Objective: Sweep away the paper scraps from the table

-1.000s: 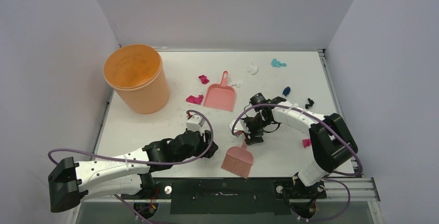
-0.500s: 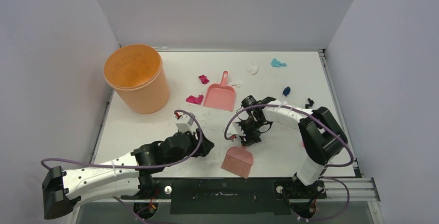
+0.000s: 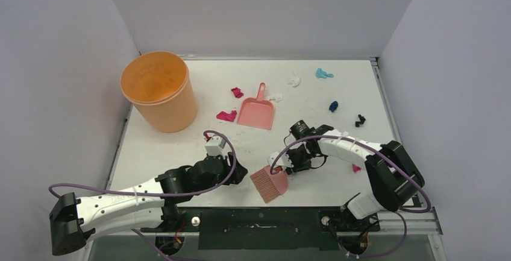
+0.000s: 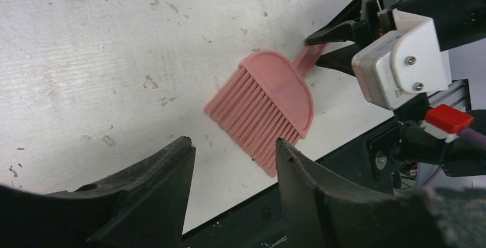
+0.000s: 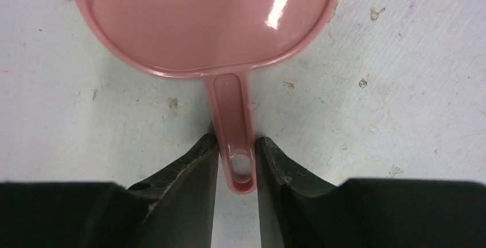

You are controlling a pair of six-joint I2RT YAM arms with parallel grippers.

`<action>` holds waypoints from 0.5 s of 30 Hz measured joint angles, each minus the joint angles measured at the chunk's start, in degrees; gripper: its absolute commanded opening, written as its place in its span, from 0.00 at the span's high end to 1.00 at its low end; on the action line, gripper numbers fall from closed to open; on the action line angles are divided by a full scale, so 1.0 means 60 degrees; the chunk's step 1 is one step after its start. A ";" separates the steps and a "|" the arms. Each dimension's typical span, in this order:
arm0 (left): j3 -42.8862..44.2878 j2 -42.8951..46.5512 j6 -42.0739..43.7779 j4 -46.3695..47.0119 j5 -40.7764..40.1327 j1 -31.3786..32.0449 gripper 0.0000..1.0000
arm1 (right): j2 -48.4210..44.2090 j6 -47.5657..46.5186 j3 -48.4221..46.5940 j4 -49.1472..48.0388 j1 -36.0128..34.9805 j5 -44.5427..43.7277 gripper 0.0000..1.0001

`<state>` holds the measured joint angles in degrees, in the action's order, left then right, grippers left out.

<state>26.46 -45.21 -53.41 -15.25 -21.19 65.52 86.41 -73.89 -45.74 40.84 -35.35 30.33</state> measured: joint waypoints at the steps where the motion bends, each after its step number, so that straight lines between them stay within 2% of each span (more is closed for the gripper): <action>1: -0.0033 -0.0051 0.0000 0.0025 0.0004 -0.0004 0.48 | -0.0106 0.0044 0.0098 -0.0069 0.0000 -0.0029 0.81; 3: -0.0080 -0.0197 0.0018 0.0153 0.0047 -0.0015 0.47 | -0.0321 0.0229 0.0310 -0.0288 0.0000 -0.0055 0.88; 6: -0.0080 -0.0532 0.0193 0.0448 0.0175 -0.0055 0.46 | -0.0761 0.0517 0.0732 -0.0623 -0.0004 -0.0102 0.92; 10: 0.0022 -0.1271 0.0845 0.0743 0.0423 -0.0178 0.41 | -0.1526 0.0852 0.1260 -0.0761 -0.0051 -0.0215 0.94; 15: 0.1089 -0.2772 0.2095 0.0896 0.0816 -0.0634 0.40 | -0.2470 0.1067 0.1461 -0.0736 -0.0182 -0.0288 0.95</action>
<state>32.99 -61.84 -40.84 -9.87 -16.29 61.71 71.59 -67.48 -36.97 36.42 -36.45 28.60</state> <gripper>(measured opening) 0.597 0.271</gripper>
